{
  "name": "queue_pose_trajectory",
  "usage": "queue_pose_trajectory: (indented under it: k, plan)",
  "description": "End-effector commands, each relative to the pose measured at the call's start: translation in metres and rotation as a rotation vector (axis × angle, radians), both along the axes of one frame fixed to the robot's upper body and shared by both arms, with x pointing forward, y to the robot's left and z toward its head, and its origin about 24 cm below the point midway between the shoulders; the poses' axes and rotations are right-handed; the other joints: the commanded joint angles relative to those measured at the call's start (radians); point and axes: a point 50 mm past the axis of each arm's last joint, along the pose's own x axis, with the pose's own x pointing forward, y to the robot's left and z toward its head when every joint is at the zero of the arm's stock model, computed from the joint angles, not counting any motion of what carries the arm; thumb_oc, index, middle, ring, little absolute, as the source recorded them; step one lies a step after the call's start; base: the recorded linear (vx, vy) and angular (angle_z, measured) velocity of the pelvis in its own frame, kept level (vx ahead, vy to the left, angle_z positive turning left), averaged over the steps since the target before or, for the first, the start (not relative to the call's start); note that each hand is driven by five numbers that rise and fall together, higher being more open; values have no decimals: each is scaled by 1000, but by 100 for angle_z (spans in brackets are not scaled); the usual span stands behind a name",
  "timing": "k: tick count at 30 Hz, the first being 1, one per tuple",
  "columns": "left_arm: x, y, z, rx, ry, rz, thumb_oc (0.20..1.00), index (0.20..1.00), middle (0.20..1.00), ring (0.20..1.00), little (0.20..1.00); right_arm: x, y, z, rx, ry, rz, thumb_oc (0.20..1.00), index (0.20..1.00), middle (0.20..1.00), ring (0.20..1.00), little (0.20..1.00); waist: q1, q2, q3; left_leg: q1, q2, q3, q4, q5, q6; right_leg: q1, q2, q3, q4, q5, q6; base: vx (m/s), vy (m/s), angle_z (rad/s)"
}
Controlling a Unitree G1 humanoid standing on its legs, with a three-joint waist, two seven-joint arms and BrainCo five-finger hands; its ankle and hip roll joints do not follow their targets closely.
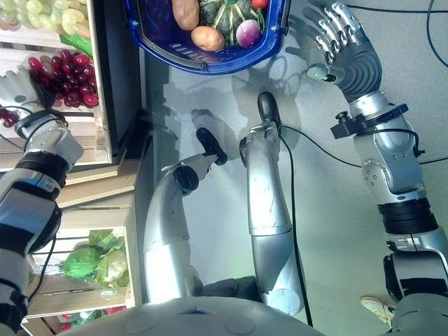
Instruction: Pick up fruits and vegetables into the basket
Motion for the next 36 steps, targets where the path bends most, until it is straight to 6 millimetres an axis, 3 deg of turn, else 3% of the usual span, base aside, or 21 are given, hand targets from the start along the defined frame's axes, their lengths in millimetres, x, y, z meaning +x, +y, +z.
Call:
queue_pose_trajectory:
  k: [1, 7, 10, 17, 21, 24, 27, 34, 36]
  plan:
    - [-41, 46, -43, -50, 172, 190, 200, 200, 200, 200, 200, -17, 13, 16, -60, -101, 96, 1000, 1000, 1000, 1000, 1000, -55, 38, -29, -8, -10, 7, -30, 31, -80, 72, 11, -65, -70, 1, 43, -42, 4, -2]
    - [-51, 44, -77, -172, 209, 112, 200, 200, 200, 200, 200, -17, 15, 9, -113, -76, 97, 1000, 1000, 1000, 1000, 1000, -41, 32, -29, 56, -12, 5, -64, 34, -78, 150, -10, -86, -121, 6, 44, -52, -22, 5]
    - [-57, 44, -93, -324, 180, 79, 200, 200, 200, 200, 200, -15, 15, 1, -176, -52, 67, 1000, 1000, 1000, 1000, 1000, -30, 26, -29, 93, -14, -1, -83, 37, -74, 194, -17, -101, -145, 8, 44, -47, -52, 5]
    - [-61, 41, -107, -544, 121, -47, 200, 200, 200, 200, 200, -9, -2, -17, -508, -95, -263, 1000, 1000, 1000, 1000, 1000, -4, 12, -29, 177, -28, -22, -131, 40, -54, 303, -25, -141, -198, 7, 52, -39, -66, 6]
    - [-57, 32, -106, -699, 43, -165, 200, 200, 200, 200, 200, -6, -22, -17, -716, -128, -506, 1000, 1000, 1000, 1000, 1000, 16, 11, -29, 243, -47, -39, -178, 38, -35, 380, -29, -168, -241, 3, 58, -33, -66, 8]
    - [-55, 24, -101, -794, -28, -245, 200, 200, 200, 200, 200, -10, -25, -23, -741, -31, -447, 1000, 1000, 1000, 1000, 1000, 31, 13, -29, 291, -61, -50, -217, 40, -26, 435, -32, -184, -274, 0, 63, -23, -53, 5]
    - [-53, 16, -98, -886, -88, -315, 200, 200, 200, 200, 200, -15, -23, -30, -769, -47, -445, 1000, 1000, 1000, 1000, 1000, 41, 14, -29, 322, -72, -57, -243, 43, -19, 473, -35, -197, -297, 0, 63, -14, -31, 6]
    - [-54, -9, -90, -1062, -136, -487, 200, 200, 200, 200, 200, -30, -16, -24, -924, -308, -614, 1000, 1000, 1000, 1000, 1000, 58, 21, -29, 405, -94, -76, -280, 27, 0, 564, -38, -215, -340, -13, 66, 2, -38, 9]
    - [-54, -22, -87, -1186, -135, -561, 200, 200, 200, 200, 200, -35, -9, -16, -967, -397, -620, 1000, 1000, 1000, 1000, 1000, 69, 27, -29, 434, -99, -83, -290, 22, 8, 593, -39, -219, -349, -20, 67, 19, -40, 3]
